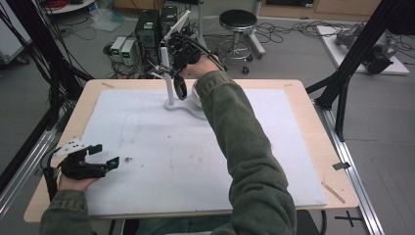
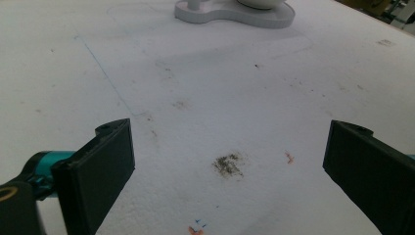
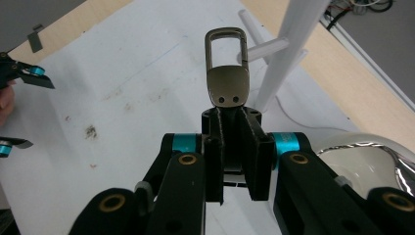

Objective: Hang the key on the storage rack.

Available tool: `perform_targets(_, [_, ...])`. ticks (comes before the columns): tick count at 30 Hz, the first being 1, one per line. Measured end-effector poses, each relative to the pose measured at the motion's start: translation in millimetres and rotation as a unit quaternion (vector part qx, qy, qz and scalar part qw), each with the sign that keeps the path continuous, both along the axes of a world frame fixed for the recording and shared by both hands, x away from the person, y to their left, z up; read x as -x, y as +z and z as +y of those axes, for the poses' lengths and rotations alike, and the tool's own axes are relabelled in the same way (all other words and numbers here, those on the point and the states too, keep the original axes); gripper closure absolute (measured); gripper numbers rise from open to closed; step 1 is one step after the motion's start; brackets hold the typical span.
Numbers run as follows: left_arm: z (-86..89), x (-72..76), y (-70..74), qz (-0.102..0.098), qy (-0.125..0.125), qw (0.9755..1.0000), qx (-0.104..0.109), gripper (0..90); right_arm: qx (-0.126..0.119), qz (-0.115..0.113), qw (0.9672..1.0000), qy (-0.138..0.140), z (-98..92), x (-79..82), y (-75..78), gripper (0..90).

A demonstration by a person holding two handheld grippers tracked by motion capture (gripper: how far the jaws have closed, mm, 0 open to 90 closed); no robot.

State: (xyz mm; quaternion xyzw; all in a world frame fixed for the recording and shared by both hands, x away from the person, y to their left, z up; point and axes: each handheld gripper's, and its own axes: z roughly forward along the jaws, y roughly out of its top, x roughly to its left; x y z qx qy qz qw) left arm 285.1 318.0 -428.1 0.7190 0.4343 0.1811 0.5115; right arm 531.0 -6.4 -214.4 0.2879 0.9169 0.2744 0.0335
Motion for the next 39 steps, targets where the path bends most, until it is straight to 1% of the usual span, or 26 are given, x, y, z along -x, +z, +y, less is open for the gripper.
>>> perform_targets(3, [-0.3,-0.1,-0.2,0.001,0.001,1.0000,0.001,5.5,-0.001,0.001,1.0000,-0.007,-4.2,-2.8,0.0,80.8])
perform_targets(6, [0.3,-0.7,-0.4,0.001,-0.001,1.0000,-0.002,5.5,0.004,0.002,0.9999,-0.012,-5.3,-5.5,-3.3,80.7])
perform_targets(8, [-0.3,-1.1,-0.5,0.001,0.001,1.0000,0.001,5.5,0.016,0.001,0.9997,-0.017,-0.6,-6.3,-7.7,80.6])
perform_targets(10, [-0.5,-1.2,-0.5,0.002,-0.001,1.0000,0.000,5.5,0.017,0.001,0.9998,-0.014,0.4,-7.4,-8.9,80.4])
perform_targets(12, [-0.5,-1.4,-0.6,0.001,-0.001,1.0000,0.000,5.5,0.018,0.000,0.9997,-0.018,3.3,-7.6,-11.1,80.0])
perform_targets(14, [0.1,-1.8,-0.8,0.003,-0.002,1.0000,0.000,5.5,0.018,0.002,0.9997,-0.018,5.0,-7.8,-13.1,77.8])
perform_targets(15, [0.2,-1.9,-0.9,0.004,-0.002,1.0000,0.000,5.5,0.006,0.003,0.9997,-0.025,3.8,-7.3,-13.5,70.1])
perform_targets(16, [0.0,-2.1,-1.1,0.004,-0.003,1.0000,0.000,5.5,0.006,0.003,0.9997,-0.025,3.8,-7.3,-13.5,70.1])
perform_targets(17, [-0.7,-2.2,-1.3,0.005,-0.003,1.0000,0.001,5.5,0.003,-0.004,0.9992,-0.039,0.2,-6.3,-13.0,62.5])
perform_targets(18, [-0.8,-2.3,-1.3,0.005,-0.006,1.0000,-0.002,5.5,0.003,-0.004,0.9992,-0.039,0.2,-6.3,-13.0,62.5])
perform_targets(19, [-1.6,-2.2,-1.5,0.006,-0.005,1.0000,-0.001,5.5,0.003,-0.005,0.9990,-0.043,-1.5,-5.8,-13.5,60.0])
perform_targets(20, [-1.8,-2.2,-1.6,0.007,-0.004,1.0000,-0.002,5.5,0.000,-0.005,0.9988,-0.048,-4.0,-5.1,-14.8,53.2])
perform_targets(21, [-2.1,-2.3,-1.7,0.008,-0.003,1.0000,0.000,5.5,-0.001,-0.008,0.9984,-0.055,-7.0,-4.4,-16.9,42.2])
perform_targets(23, [-2.5,-2.9,-1.7,0.008,0.001,1.0000,0.001,5.5,0.000,-0.010,0.9973,-0.073,-12.8,-2.2,-22.7,26.4])
perform_targets(24, [-2.6,-3.2,-1.8,0.007,0.001,1.0000,0.002,5.4,-0.002,-0.014,0.9963,-0.085,-17.3,-0.3,-26.8,17.2])
perform_targets(25, [-2.9,-3.4,-1.7,0.008,0.002,1.0000,0.002,5.4,-0.004,-0.015,0.9957,-0.091,-19.6,1.3,-29.3,11.5])
perform_targets(27, [-3.3,-3.8,-1.8,0.008,0.003,1.0000,0.001,5.4,-0.004,-0.015,0.9958,-0.090,-25.8,5.6,-35.6,7.0])
perform_targets(28, [-3.4,-3.7,-1.9,0.009,0.003,1.0000,-0.001,5.4,-0.007,-0.018,0.9958,-0.089,-28.4,8.5,-38.5,0.5])
perform_targets(29, [-3.4,-3.7,-1.9,0.010,0.004,0.9999,-0.002,5.4,-0.005,-0.020,0.9960,-0.087,-31.6,11.1,-40.9,0.5])
perform_targets(32, [-3.8,-3.5,-1.9,0.011,0.004,0.9999,-0.002,5.4,-0.015,-0.019,0.9957,-0.089,-41.8,18.2,-44.9,0.5])
perform_targets(35, [-3.9,-3.4,-2.2,0.013,0.001,0.9999,-0.006,5.4,-0.012,-0.032,0.9957,-0.087,-51.4,25.6,-47.4,0.5])
perform_targets(39, [-4.5,-3.0,-2.2,0.015,0.001,0.9999,-0.009,5.4,-0.011,-0.033,0.9957,-0.086,-63.6,33.2,-49.9,0.5])
